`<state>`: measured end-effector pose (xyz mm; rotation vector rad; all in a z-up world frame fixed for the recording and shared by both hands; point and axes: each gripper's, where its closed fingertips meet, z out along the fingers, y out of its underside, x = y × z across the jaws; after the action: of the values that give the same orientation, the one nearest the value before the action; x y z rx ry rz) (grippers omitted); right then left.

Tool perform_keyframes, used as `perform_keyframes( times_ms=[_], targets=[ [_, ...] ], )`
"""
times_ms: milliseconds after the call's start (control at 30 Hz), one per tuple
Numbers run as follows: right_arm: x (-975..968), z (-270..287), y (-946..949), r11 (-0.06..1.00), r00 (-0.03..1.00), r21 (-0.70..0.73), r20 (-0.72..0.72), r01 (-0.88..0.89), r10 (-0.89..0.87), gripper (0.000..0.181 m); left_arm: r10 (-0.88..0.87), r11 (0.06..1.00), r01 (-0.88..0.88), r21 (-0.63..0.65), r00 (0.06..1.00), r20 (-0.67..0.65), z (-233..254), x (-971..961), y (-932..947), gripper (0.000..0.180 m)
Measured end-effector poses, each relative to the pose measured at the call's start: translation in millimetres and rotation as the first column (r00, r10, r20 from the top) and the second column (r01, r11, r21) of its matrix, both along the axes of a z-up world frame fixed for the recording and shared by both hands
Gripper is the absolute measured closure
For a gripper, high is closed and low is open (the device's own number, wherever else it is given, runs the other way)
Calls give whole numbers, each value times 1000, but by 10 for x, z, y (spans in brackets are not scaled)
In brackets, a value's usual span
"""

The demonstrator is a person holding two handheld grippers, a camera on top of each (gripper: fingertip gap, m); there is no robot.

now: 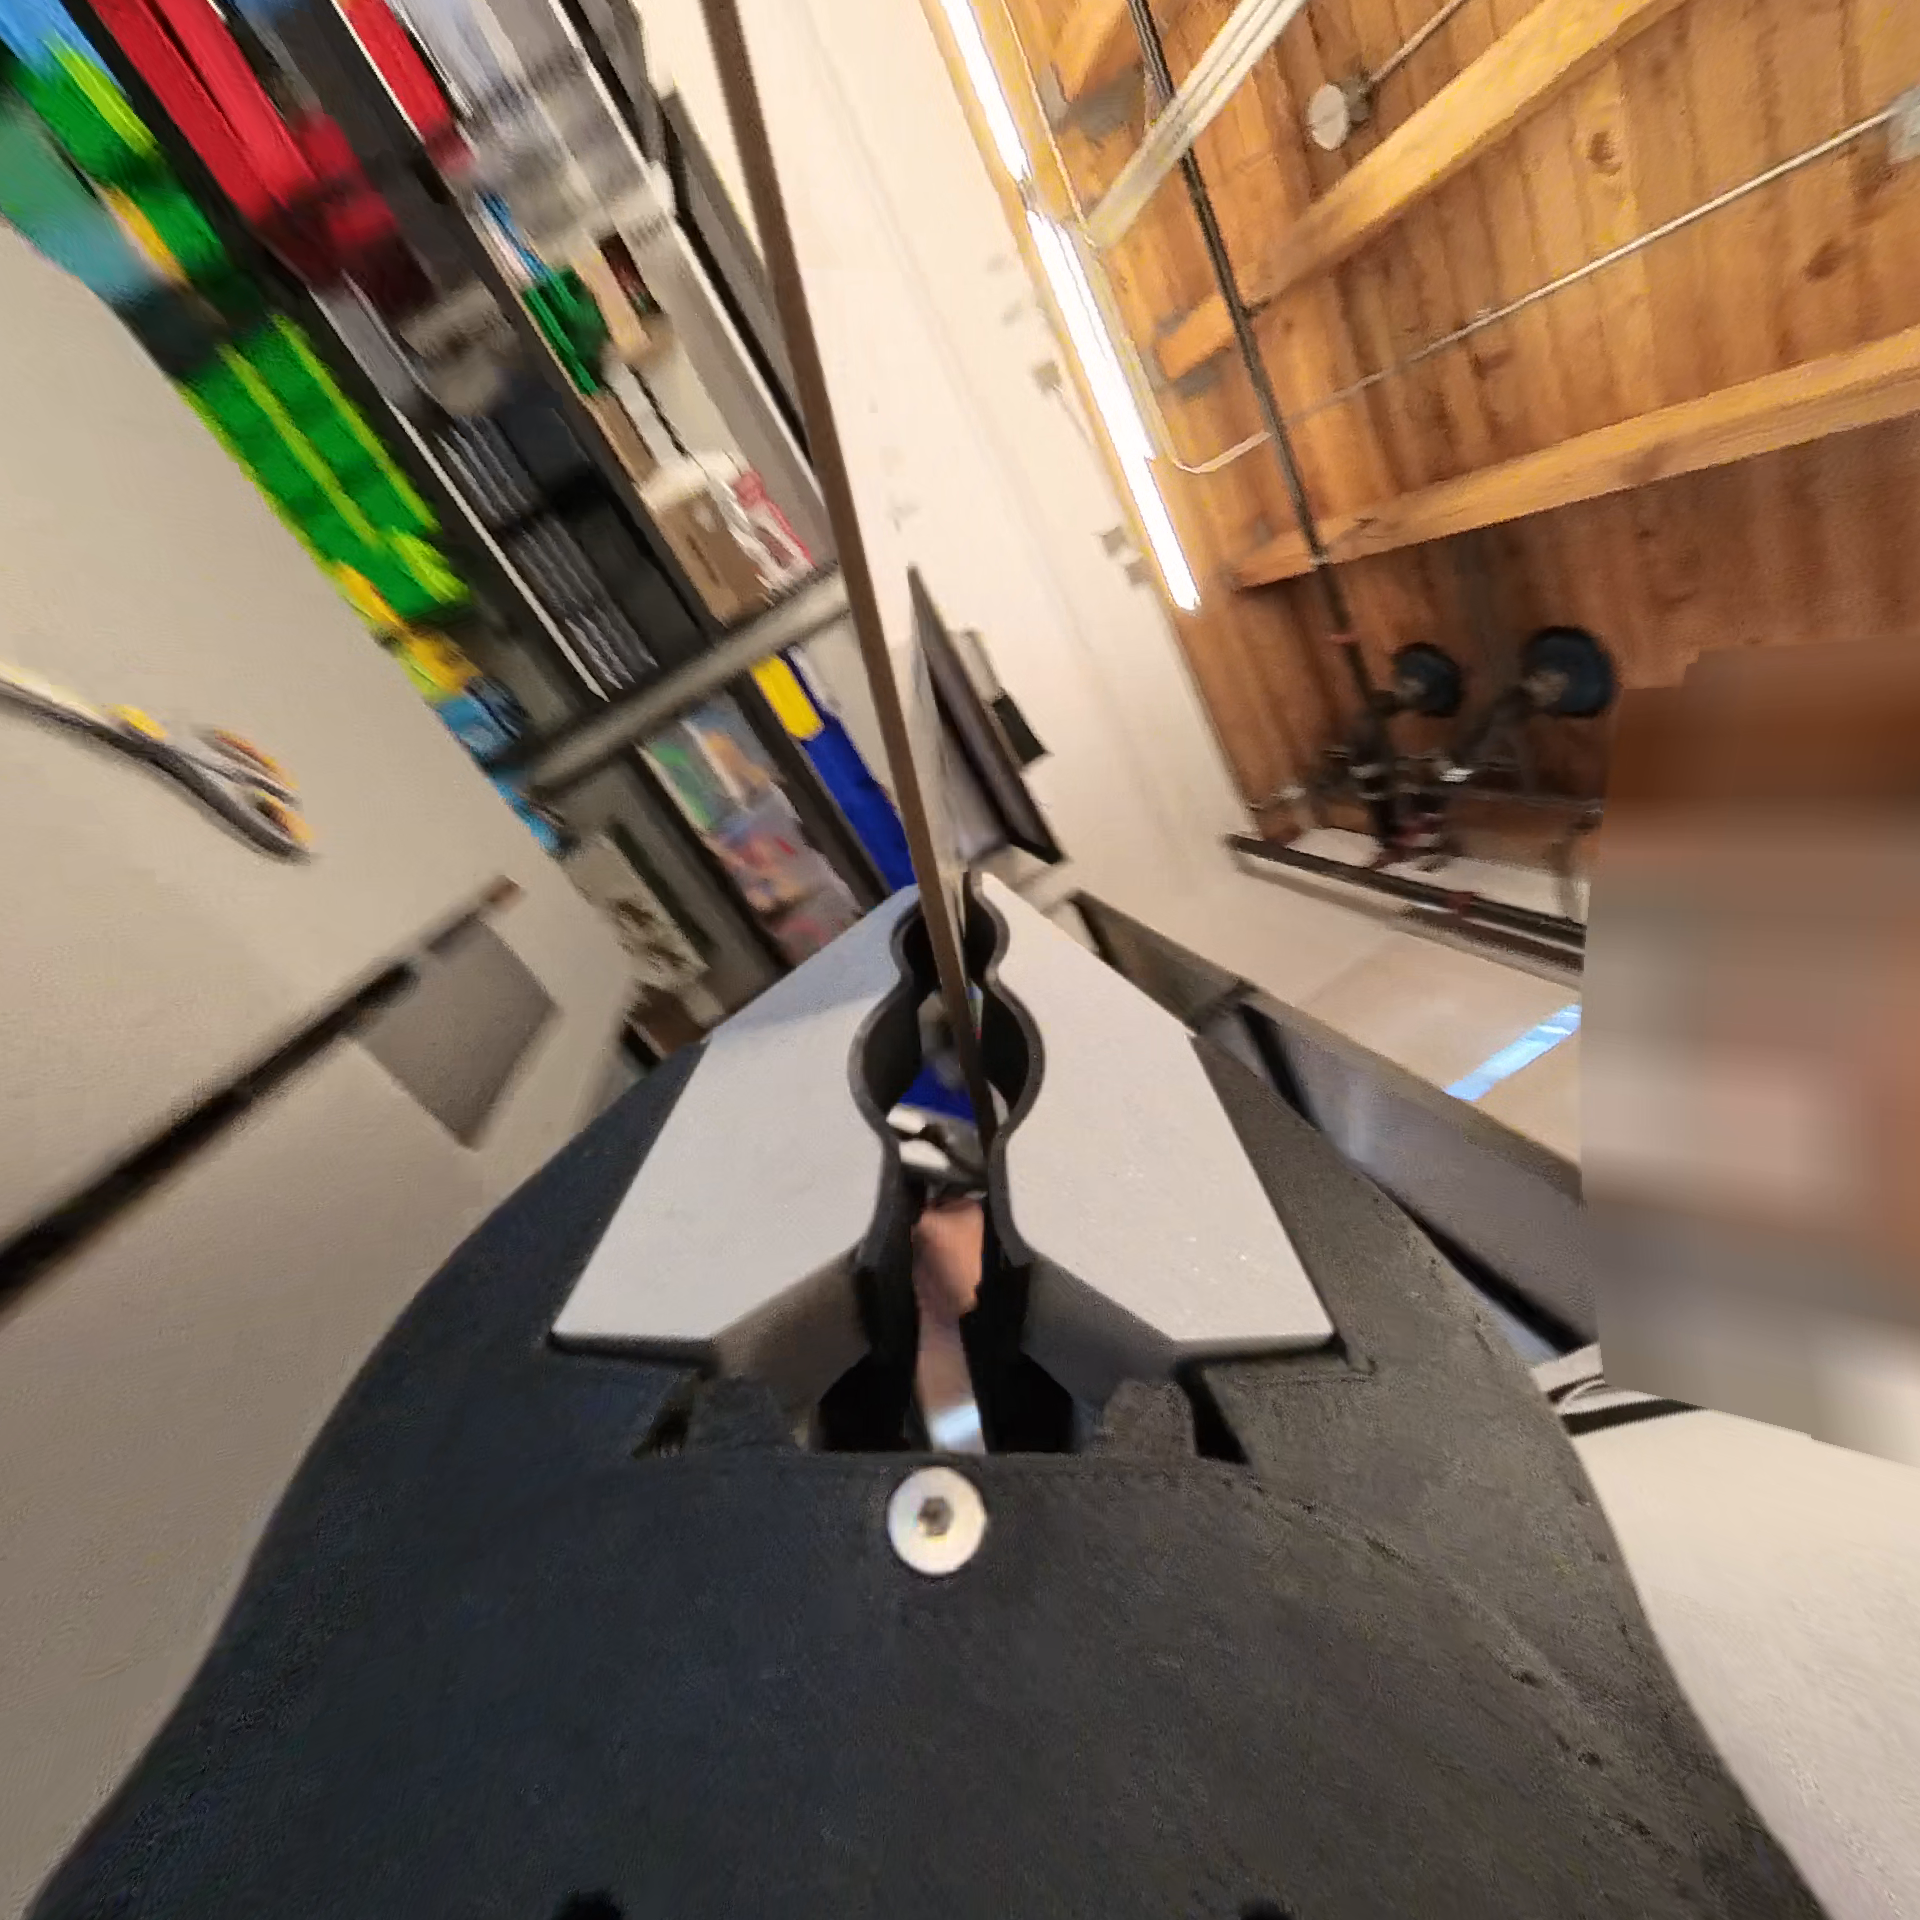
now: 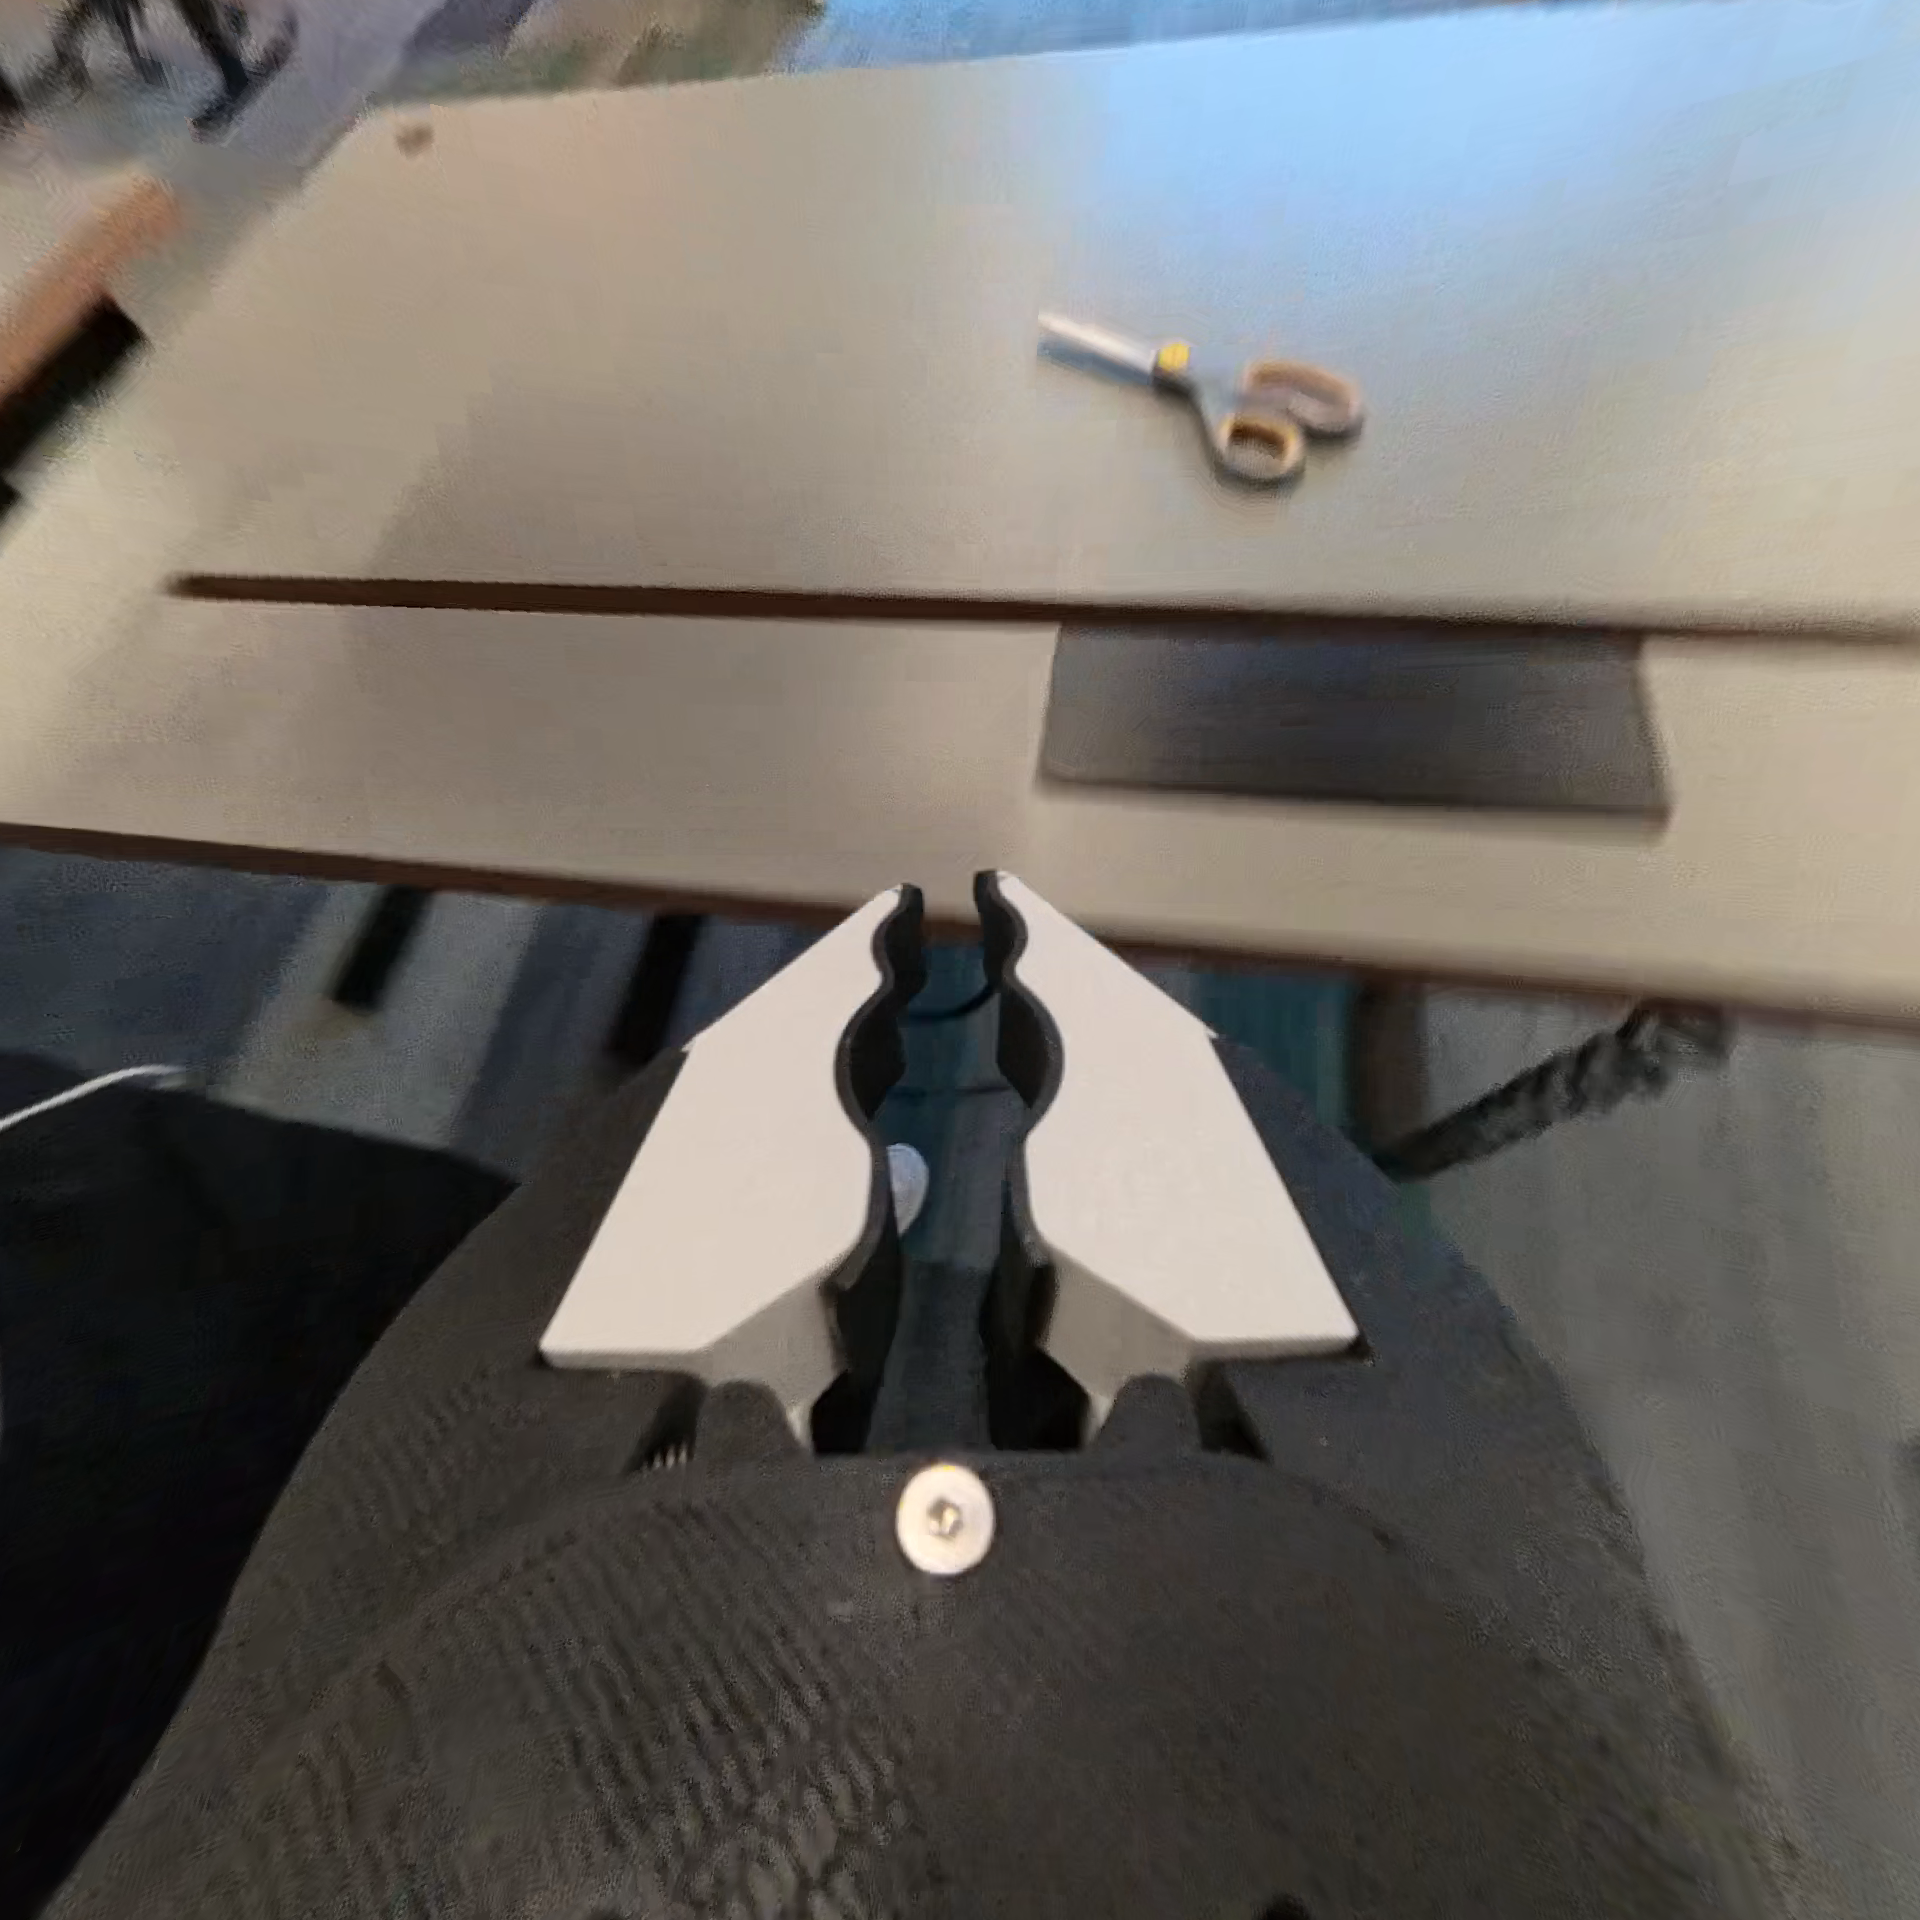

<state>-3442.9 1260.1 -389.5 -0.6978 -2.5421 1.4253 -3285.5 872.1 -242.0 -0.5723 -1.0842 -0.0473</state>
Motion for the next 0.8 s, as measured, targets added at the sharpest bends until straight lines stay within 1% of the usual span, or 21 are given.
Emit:
perform_keyframes(
  times_ms=[100, 133, 200, 267, 333, 367, 433, 533, 567, 600, 633, 667, 733, 800],
  targets=[
    [-1029, -105, -810, 987, 985, 115, -124, -109, 123, 166, 148, 985, -147, -89, 989, 8, -5, -94, -440, 178],
    [-1320, -174, -1080, 980, 978, 136, -127, -145, 162, 163, 184, 979, -182, -92, 983, 9, -16, -128, -552, 178],
    [-1848, -389, -1535, 957, 969, 208, -105, -200, 225, 157, 237, 970, -236, -51, 971, 20, -25, -203, -735, 178],
    [-2326, -647, -1902, 917, 942, 302, -127, -262, 311, 154, 295, 955, -294, -32, 955, 25, -20, -267, -872, 178],
    [-2712, -959, -2148, 855, 906, 404, -125, -325, 404, 143, 347, 938, -346, -14, 937, 37, -6, -308, -964, 178],
    [-2817, -1121, -2245, 816, 881, 436, -98, -380, 463, 143, 368, 930, -368, -12, 929, 43, 0, -316, -993, 178],
    [-3023, -1414, -2356, 754, 852, 494, -50, -433, 522, 139, 402, 915, -402, -23, 914, 52, 3, -322, -1010, 178],
    [-3073, -1657, -2525, 712, 813, 456, 44, -533, 581, 138, 442, 897, -440, -46, 894, 73, 0, -352, -954, 178],
    [-3018, -1668, -2581, 700, 787, 410, 78, -585, 612, 145, 459, 888, -455, -61, 885, 82, 2, -375, -917, 178],
    [-3008, -1682, -2597, 684, 768, 394, 99, -614, 633, 146, 476, 879, -470, -77, 875, 93, 9, -407, -866, 177],
    [-2985, -1685, -2598, 669, 749, 373, 124, -643, 651, 155, 490, 871, -482, -95, 866, 102, 22, -449, -802, 178],
    [-2982, -1684, -2586, 661, 741, 364, 143, -656, 656, 156, 500, 865, -489, -112, 859, 106, 41, -502, -722, 178],
    [-3014, -1676, -2471, 662, 756, 387, 176, -642, 631, 158, 498, 866, -485, -126, 861, 107, 99, -657, -525, 178],
    [-3002, -1566, -2286, 710, 780, 328, 181, -623, 600, 158, 475, 877, -462, -131, 875, 96, 180, -890, -267, 178]
  ],
)
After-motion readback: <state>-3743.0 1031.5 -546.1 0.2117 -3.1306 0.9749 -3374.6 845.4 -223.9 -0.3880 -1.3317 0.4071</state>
